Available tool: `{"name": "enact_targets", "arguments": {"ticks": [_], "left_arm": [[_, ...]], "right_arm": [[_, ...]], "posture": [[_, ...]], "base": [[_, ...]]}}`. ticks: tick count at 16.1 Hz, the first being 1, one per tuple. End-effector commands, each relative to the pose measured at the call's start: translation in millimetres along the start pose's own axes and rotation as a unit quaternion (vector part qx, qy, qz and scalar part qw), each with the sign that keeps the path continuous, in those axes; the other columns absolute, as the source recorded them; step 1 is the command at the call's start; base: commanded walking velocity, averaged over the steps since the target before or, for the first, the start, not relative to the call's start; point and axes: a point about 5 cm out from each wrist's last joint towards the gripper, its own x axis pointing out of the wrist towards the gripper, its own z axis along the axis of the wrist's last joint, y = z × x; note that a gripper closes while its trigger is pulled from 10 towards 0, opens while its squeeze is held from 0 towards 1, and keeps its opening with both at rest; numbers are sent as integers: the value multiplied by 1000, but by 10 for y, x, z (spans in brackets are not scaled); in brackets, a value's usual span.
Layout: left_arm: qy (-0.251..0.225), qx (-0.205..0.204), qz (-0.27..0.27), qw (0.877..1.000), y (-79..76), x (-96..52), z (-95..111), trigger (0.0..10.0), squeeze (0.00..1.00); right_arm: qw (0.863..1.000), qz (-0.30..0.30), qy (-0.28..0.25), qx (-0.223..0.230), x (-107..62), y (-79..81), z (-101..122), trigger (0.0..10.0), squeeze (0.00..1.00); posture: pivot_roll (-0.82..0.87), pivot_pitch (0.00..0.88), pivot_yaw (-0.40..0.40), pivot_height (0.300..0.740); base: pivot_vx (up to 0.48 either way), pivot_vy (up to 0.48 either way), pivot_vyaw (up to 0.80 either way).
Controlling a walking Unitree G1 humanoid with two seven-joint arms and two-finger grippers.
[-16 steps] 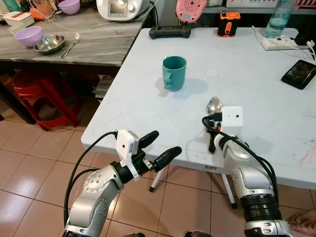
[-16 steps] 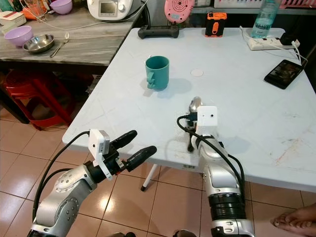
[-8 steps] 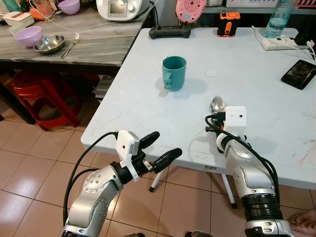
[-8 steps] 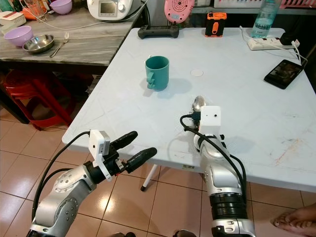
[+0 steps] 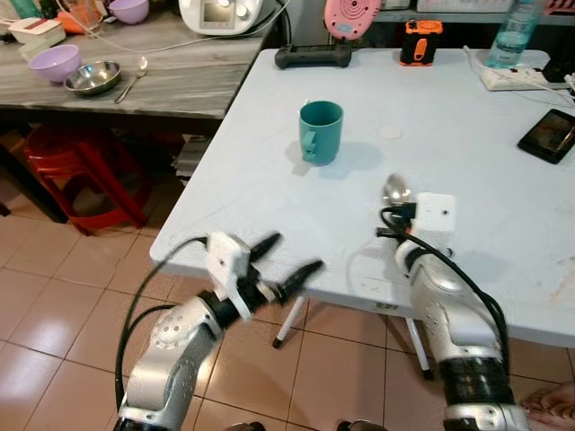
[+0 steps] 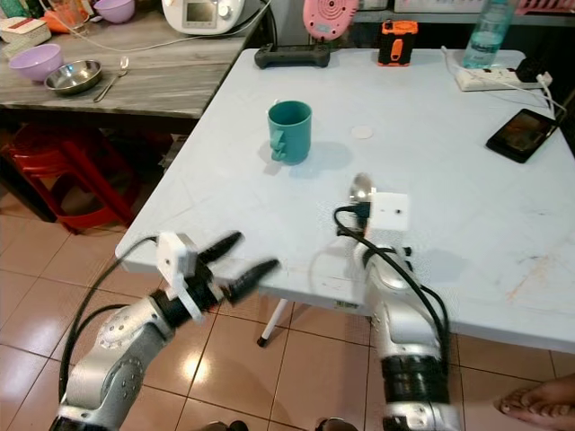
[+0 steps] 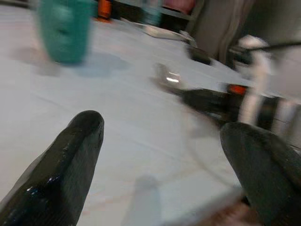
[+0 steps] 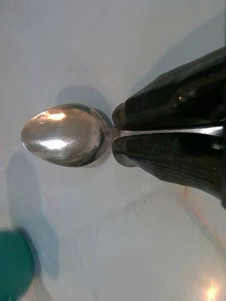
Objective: Setting the table
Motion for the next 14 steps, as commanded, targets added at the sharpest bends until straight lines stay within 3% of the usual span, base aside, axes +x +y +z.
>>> {"name": "enact_targets", "arguments": {"ticks": [1, 3, 4, 5, 6, 8, 11, 14], "left_arm": [[-1, 12, 45, 999, 114, -29, 5, 10000, 0], [-4, 17, 129, 992, 296, -29, 26, 10000, 0], [-10, 16, 146, 989, 333, -28, 43, 10000, 0], [-11, 21, 167, 986, 382, -31, 49, 10000, 0], [-14, 13, 174, 985, 400, -35, 44, 10000, 0], [-18, 6, 188, 982, 426, -28, 41, 10000, 0], [-22, 6, 192, 981, 437, -17, 45, 10000, 0], [-25, 6, 193, 981, 442, -11, 47, 10000, 0]], "right_arm": [[1000, -23, -18, -1, -39, -82, 52, 0, 0], [997, -52, -51, -2, -130, -202, 133, 0, 0], [996, -57, -62, -2, -160, -227, 151, 0, 0], [995, -63, -77, -3, -202, -258, 178, 5647, 0], [994, -59, -90, -5, -225, -258, 206, 10000, 0], [992, -51, -118, -12, -277, -227, 275, 10000, 0], [992, -46, -116, -7, -281, -190, 273, 10000, 0], [992, -40, -120, -3, -277, -162, 287, 10000, 0]], "posture": [[-92, 127, 101, 740], [-92, 127, 101, 740], [-101, 130, 100, 740], [-104, 131, 102, 740], [-104, 131, 102, 740], [-106, 131, 103, 740], [-106, 130, 104, 740], [-104, 131, 105, 740]], "base": [[0, 0, 0], [0, 0, 0], [0, 0, 0], [0, 0, 0], [0, 0, 0], [0, 0, 0], [0, 0, 0], [0, 0, -800]]}}
